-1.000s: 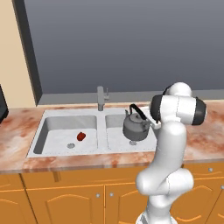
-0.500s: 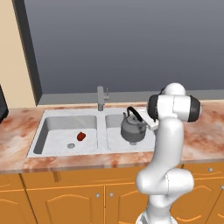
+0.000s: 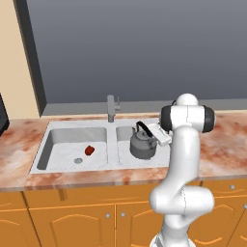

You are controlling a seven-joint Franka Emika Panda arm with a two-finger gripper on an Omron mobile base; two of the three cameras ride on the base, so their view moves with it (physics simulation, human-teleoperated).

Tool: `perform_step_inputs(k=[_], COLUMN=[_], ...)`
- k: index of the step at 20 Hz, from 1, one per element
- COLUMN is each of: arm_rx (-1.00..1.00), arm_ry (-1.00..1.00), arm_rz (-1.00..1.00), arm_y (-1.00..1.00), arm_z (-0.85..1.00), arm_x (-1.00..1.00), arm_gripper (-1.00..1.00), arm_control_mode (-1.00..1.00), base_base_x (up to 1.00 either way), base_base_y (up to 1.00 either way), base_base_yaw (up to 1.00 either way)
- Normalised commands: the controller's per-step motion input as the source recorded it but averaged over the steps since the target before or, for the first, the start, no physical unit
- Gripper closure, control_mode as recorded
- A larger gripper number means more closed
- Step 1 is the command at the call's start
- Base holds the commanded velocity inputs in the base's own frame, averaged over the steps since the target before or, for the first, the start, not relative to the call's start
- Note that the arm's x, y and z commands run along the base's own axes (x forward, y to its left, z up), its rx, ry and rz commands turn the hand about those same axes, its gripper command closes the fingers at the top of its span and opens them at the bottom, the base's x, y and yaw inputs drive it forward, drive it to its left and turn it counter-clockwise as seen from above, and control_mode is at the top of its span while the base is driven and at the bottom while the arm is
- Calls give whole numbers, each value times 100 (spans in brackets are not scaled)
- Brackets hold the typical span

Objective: Open the cabinet, pick the kettle from the cabinet, and place it in the sink.

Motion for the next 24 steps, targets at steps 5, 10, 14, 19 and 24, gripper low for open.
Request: perform_step_inputs(k=[5, 10, 14, 19, 24], arm_rx=[0, 0, 0, 0, 0], arm_ry=[2, 3, 2, 1, 0], arm_rz=[2, 4, 4, 5, 5], arm_y=[5, 4, 4, 3, 0], arm_z=[-30, -30, -26, -26, -26], arm_x=[26, 26, 26, 24, 12], arm_gripper=[100, 100, 100, 100, 100], arm_control_mode=[-100, -100, -100, -100, -100], base_base_x=[0, 0, 0, 0, 0], base_base_y=[0, 0, 0, 0, 0], base_base_yaw=[0, 0, 0, 0, 0])
